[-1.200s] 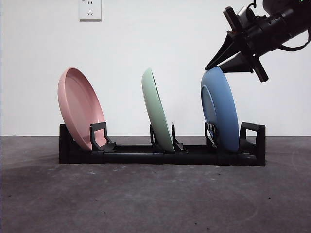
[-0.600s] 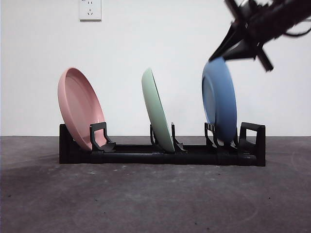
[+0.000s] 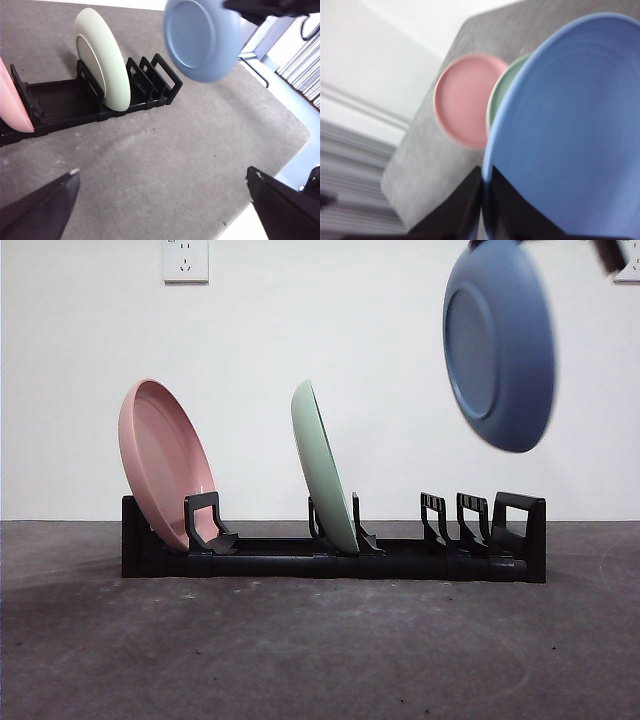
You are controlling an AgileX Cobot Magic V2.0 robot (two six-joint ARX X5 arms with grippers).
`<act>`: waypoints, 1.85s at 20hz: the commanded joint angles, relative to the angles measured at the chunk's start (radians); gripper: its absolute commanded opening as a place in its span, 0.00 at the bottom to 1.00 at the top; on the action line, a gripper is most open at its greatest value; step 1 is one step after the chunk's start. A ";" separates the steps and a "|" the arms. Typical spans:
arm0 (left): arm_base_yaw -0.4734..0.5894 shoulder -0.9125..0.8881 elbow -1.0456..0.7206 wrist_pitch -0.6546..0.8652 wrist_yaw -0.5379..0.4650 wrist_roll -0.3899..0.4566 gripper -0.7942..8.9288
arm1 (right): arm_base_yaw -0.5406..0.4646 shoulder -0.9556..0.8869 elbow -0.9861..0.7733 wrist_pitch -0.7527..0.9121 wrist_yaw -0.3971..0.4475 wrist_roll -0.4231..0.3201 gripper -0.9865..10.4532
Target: Place the plate
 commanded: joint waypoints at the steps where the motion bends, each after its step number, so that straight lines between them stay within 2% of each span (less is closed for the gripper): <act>1: -0.005 0.003 0.019 0.009 0.002 -0.003 0.63 | 0.035 -0.064 0.018 -0.109 0.000 -0.182 0.09; 5: -0.005 0.005 0.019 0.008 0.002 -0.003 0.63 | 0.089 -0.151 0.009 -0.233 0.032 -0.268 0.09; 8: -0.005 0.007 0.019 -0.009 0.002 -0.002 0.63 | 0.161 -0.208 0.001 -0.346 0.184 -0.358 0.09; 11: -0.005 0.009 0.019 -0.027 0.002 0.005 0.63 | 0.264 -0.256 -0.021 -0.398 0.289 -0.368 0.09; 14: -0.005 0.010 0.019 -0.039 0.001 0.017 0.63 | 0.375 -0.292 -0.064 -0.400 0.369 -0.332 0.09; 15: -0.005 0.010 0.019 -0.039 0.001 0.018 0.63 | 0.433 -0.302 -0.093 -0.395 0.420 -0.303 0.09; 19: -0.005 0.011 0.019 -0.037 0.001 0.026 0.63 | 0.700 -0.298 -0.249 -0.312 0.713 -0.200 0.09; 22: -0.005 0.011 0.019 -0.037 0.001 0.027 0.63 | 0.878 -0.247 -0.357 -0.168 0.844 -0.136 0.09; 26: -0.005 0.011 0.019 -0.037 0.001 0.037 0.63 | 1.044 -0.082 -0.380 -0.082 1.058 -0.120 0.09; 33: -0.005 0.015 0.019 -0.036 0.000 0.042 0.63 | 1.172 0.183 -0.380 0.066 1.152 -0.116 0.09; 37: -0.005 0.021 0.019 -0.034 -0.002 0.045 0.63 | 1.219 0.270 -0.380 0.122 1.197 -0.158 0.09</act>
